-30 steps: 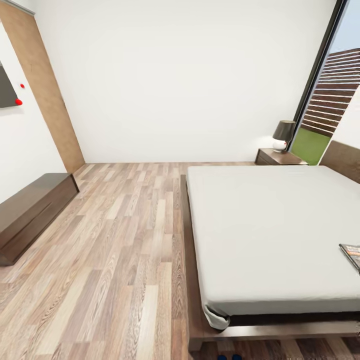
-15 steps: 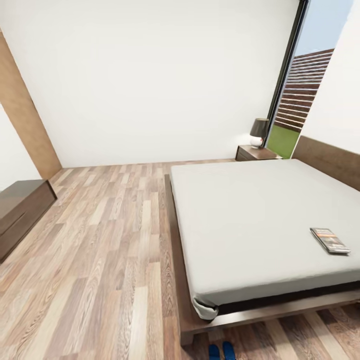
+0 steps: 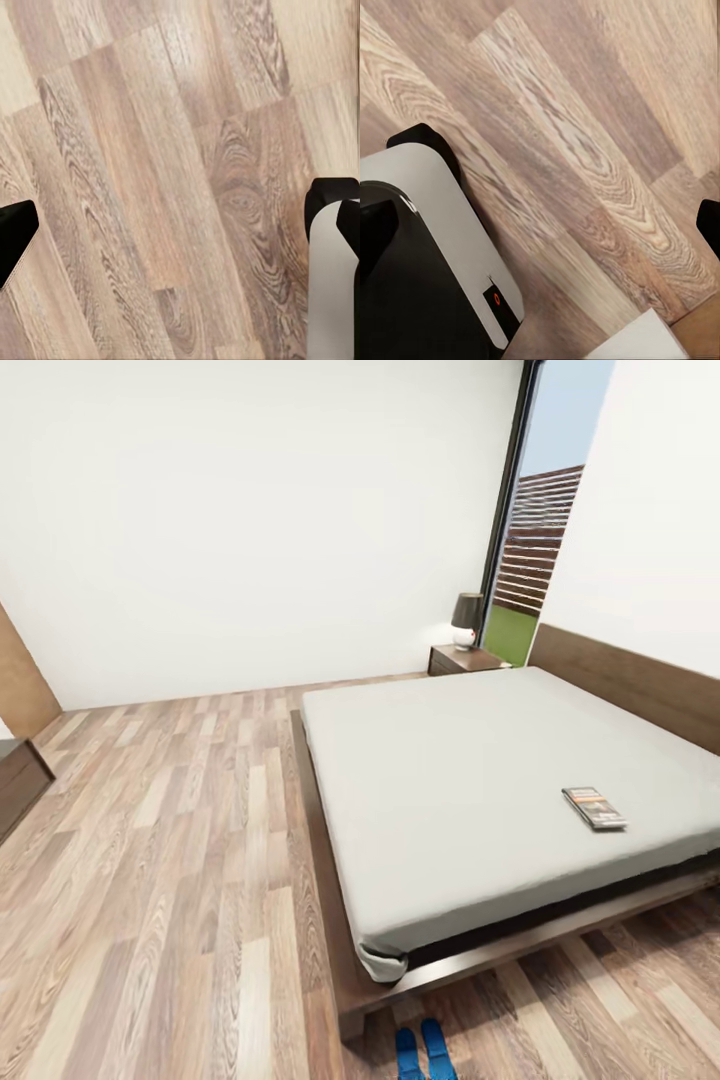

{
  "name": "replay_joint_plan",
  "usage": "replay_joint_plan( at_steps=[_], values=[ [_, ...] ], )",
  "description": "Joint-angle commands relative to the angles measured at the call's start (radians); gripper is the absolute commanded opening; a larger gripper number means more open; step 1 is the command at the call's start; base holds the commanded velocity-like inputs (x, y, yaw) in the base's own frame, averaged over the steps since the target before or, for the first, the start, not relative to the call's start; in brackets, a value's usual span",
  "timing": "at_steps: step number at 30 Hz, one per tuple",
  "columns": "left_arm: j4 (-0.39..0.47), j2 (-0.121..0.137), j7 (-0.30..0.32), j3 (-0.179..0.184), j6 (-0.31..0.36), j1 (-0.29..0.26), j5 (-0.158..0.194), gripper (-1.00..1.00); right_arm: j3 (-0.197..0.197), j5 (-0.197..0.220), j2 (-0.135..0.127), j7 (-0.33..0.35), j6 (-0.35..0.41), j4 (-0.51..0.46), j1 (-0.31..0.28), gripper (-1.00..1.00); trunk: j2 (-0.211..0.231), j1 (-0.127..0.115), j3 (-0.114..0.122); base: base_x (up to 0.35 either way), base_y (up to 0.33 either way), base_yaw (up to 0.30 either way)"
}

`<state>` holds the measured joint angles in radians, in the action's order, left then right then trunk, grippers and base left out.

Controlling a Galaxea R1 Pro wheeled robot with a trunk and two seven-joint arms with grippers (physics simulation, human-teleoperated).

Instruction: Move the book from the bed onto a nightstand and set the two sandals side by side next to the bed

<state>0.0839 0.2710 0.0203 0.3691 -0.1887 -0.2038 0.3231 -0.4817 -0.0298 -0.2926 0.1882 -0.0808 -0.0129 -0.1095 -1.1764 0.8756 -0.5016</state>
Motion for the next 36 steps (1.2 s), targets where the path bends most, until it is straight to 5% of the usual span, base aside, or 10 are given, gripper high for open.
replay_joint_plan(
  at_steps=[1, 36],
  values=[
    [0.000, 0.000, 0.002, 0.008, -0.003, 0.000, 0.010, 1.00, -0.006, -0.003, 0.000, 0.003, -0.004, 0.002, -0.001, 1.00, -0.001, 0.000, -0.001, -0.017, 0.010, -0.284],
    [-0.001, -0.001, 0.000, 0.011, -0.003, 0.000, 0.007, 1.00, -0.005, -0.004, 0.000, 0.003, -0.004, 0.002, -0.001, 1.00, -0.001, 0.000, -0.001, -0.050, 0.002, -0.285]
  ],
)
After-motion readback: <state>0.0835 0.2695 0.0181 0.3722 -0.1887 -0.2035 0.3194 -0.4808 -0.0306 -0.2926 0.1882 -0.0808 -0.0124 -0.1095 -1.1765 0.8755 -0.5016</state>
